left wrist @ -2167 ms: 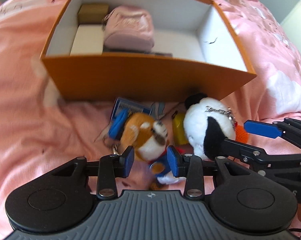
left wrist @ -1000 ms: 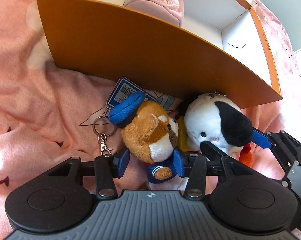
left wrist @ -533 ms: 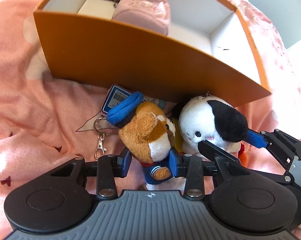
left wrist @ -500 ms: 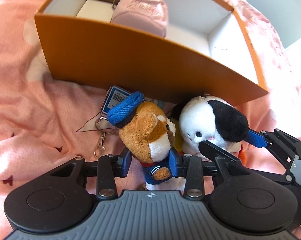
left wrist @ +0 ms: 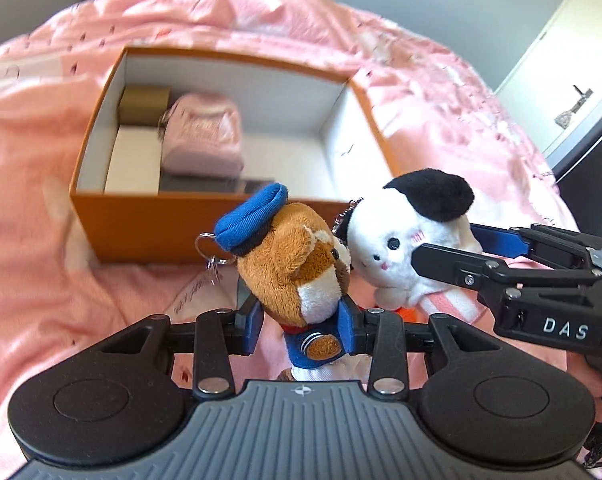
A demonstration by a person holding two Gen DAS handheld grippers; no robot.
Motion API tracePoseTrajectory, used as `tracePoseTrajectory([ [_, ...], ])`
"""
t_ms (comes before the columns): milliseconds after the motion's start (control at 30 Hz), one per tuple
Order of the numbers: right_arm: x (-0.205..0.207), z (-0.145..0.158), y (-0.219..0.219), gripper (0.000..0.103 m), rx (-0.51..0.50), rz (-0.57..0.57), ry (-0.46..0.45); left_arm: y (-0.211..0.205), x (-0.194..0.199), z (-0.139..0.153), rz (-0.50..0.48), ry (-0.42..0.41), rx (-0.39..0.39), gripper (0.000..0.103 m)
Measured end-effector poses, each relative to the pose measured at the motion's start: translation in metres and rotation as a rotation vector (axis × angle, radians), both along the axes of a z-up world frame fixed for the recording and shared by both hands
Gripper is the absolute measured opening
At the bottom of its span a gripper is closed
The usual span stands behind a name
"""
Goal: Organize objects
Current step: 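Lift both plush keychains and carry them over the orange box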
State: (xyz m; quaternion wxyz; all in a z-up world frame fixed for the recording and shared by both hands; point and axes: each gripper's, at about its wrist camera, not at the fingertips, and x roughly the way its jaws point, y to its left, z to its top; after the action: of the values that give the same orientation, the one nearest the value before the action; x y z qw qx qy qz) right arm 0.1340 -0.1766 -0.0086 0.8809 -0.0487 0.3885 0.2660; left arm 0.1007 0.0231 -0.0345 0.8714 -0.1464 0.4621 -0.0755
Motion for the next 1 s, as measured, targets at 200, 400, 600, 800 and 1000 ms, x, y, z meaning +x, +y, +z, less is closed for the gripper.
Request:
tracePoseTrajectory([
  [200, 0.003, 0.037, -0.009, 0.059, 0.104, -0.031, -0.068, -0.002, 0.007, 0.04, -0.006, -0.143, 0.022, 0.043],
  [400, 0.021, 0.059, -0.006, 0.059, 0.172, -0.062, -0.121, 0.001, 0.026, 0.07, -0.019, -0.244, 0.073, 0.043],
  [600, 0.06, 0.064, -0.001, 0.059, 0.213, -0.105, -0.102, 0.01, 0.073, 0.071, -0.096, -0.221, 0.09, 0.043],
  [800, 0.12, 0.05, 0.001, 0.059, 0.28, -0.169, 0.033, 0.024, 0.133, 0.056, -0.171, -0.157, 0.095, 0.043],
  [1000, 0.175, 0.023, 0.007, 0.059, 0.28, -0.251, 0.145, 0.027, 0.182, 0.021, -0.224, -0.072, 0.089, 0.043],
])
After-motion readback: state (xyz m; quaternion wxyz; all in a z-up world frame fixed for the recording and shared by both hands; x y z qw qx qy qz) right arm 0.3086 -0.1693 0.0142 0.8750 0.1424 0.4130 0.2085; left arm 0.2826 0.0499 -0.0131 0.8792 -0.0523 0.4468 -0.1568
